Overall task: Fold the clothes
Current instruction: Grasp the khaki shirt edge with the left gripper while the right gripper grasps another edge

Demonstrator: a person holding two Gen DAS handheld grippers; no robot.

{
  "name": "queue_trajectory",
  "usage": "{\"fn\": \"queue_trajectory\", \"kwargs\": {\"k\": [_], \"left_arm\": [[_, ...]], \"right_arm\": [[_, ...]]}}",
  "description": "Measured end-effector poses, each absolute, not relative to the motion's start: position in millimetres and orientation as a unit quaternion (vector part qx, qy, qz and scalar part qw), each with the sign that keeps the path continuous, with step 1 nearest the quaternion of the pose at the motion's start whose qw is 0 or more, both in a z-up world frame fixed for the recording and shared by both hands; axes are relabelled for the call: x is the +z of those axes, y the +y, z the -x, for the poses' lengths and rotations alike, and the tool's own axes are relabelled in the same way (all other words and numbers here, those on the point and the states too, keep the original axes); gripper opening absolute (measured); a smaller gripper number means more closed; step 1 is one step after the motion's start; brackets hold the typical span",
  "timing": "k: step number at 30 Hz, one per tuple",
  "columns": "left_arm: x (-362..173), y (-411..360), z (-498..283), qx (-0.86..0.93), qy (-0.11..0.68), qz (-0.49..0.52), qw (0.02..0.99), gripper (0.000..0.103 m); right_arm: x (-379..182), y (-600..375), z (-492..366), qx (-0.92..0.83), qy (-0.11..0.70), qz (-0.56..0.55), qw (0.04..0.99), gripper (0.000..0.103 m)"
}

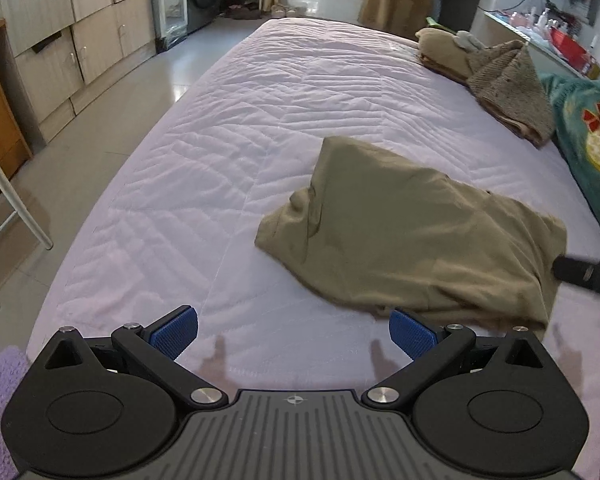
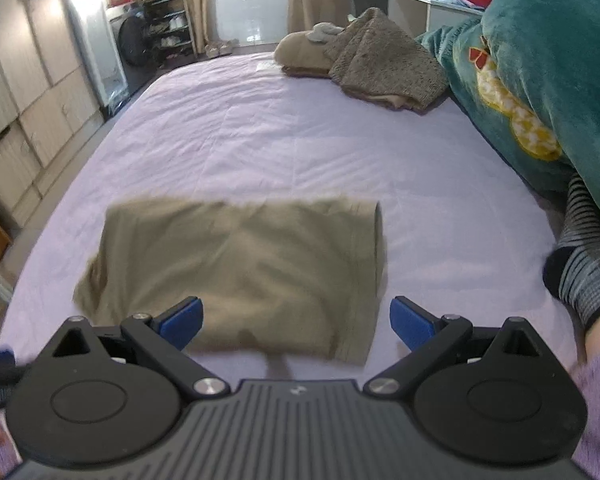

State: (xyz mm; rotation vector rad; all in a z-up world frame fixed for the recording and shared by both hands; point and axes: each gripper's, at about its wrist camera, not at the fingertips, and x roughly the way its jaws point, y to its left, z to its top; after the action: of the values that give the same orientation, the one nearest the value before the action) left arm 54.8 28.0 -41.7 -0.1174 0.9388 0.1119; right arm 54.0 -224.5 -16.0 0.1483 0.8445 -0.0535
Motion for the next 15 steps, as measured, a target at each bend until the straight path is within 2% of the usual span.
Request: {"fn": "queue_trajectory", "kwargs": {"k": [5, 8, 13, 15], "left_arm": [[-48.3, 11.5, -99.6, 0.064, 0.46, 0.031, 0.885, 0.102], [-58.4, 9.7, -120.9, 0.065, 0.473, 0.054, 0.877, 0.102], [-96.6, -0.7, -145.4, 0.054, 0.52, 0.066, 0.85, 0.103], [-99.3, -10.2, -146.6, 0.055, 0.511, 0.051, 0.857, 0.103]], "right_arm": [[-31.2, -249.5, -105.8, -0.04, 0.439, -0.085, 0.894, 0.101], [-49.1, -260.4, -129.7, -0.026, 0.461, -0.112, 0.88, 0.101], [-90.1, -273.5, -159.7, -0.016, 0.495, -0.145, 0.856, 0.101], [-103.5, -279.2, -166.5, 0.001, 0.5, -0.175, 0.848, 0.101]]}}
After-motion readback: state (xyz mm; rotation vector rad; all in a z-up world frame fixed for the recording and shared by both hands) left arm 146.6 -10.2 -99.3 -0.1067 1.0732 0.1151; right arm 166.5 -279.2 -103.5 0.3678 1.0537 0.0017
